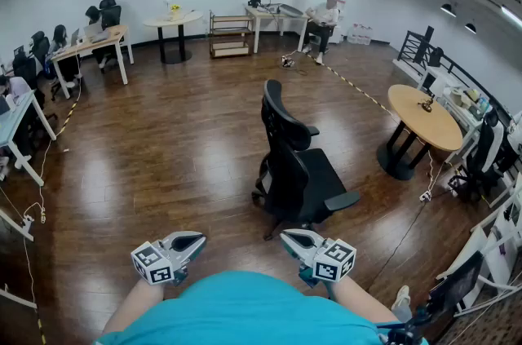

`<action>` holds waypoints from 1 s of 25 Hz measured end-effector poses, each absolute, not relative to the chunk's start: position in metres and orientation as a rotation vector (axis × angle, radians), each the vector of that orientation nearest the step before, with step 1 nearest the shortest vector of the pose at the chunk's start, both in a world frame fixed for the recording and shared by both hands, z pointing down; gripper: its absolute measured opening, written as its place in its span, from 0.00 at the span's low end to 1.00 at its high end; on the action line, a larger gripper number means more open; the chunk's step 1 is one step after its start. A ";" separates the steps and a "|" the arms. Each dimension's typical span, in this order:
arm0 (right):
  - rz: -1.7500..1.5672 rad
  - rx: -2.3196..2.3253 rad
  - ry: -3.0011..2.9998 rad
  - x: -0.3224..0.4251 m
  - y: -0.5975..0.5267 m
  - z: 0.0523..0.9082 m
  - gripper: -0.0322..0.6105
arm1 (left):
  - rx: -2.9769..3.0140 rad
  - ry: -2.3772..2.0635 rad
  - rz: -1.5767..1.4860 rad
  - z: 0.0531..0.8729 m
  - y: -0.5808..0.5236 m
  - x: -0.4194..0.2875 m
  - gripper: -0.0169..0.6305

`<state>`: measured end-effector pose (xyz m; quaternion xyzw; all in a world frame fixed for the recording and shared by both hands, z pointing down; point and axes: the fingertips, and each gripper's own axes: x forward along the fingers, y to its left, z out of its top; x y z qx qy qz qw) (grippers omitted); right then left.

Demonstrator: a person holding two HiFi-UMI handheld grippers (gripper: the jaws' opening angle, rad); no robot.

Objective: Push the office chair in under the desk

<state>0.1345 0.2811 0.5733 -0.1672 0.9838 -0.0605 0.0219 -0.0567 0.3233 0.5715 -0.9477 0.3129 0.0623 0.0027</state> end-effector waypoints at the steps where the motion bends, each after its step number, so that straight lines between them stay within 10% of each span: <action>1: -0.188 -0.518 3.047 0.139 0.280 0.575 0.05 | -2.979 0.988 0.210 0.574 0.322 -0.052 0.07; 25: -0.035 -0.487 3.103 0.121 0.224 0.563 0.05 | -2.993 1.038 0.269 0.591 0.277 -0.058 0.07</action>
